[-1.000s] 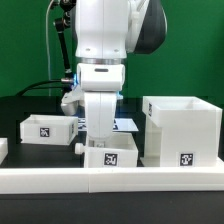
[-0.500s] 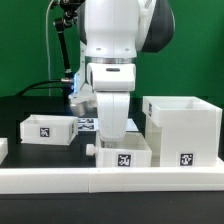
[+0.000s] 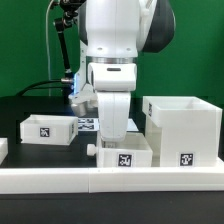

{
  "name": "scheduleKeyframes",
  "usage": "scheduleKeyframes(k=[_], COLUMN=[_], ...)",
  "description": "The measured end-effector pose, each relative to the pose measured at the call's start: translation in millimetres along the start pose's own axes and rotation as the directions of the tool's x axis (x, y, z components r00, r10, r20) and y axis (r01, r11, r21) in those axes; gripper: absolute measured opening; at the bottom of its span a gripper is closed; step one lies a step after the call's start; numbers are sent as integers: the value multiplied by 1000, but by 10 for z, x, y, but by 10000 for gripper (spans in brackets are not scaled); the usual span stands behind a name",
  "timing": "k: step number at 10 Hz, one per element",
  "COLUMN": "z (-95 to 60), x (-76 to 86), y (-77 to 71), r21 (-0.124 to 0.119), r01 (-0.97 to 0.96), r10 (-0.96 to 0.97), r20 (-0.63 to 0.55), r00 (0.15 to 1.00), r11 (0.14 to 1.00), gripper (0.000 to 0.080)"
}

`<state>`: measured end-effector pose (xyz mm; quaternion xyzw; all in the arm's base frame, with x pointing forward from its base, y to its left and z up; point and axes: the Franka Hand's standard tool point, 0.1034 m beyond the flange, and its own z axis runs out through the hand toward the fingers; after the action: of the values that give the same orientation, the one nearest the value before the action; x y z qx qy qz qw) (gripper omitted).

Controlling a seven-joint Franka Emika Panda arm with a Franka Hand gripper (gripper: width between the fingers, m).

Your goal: Assemble drawer

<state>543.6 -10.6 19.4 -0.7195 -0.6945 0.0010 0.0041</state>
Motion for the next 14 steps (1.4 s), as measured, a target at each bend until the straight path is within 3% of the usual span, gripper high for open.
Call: scheduleKeyframes(k=[4,6,14], z=[19,27,51], x=[88,67,173], y=[4,7,-22], r21=[3,-12,-5], r01=[2,-8,3], r10=[-2,8,-3], r20=[-3,-4,-10], r00=[1000,1000,1000], r11=[1000,1000,1000], gripper=[41,41,41])
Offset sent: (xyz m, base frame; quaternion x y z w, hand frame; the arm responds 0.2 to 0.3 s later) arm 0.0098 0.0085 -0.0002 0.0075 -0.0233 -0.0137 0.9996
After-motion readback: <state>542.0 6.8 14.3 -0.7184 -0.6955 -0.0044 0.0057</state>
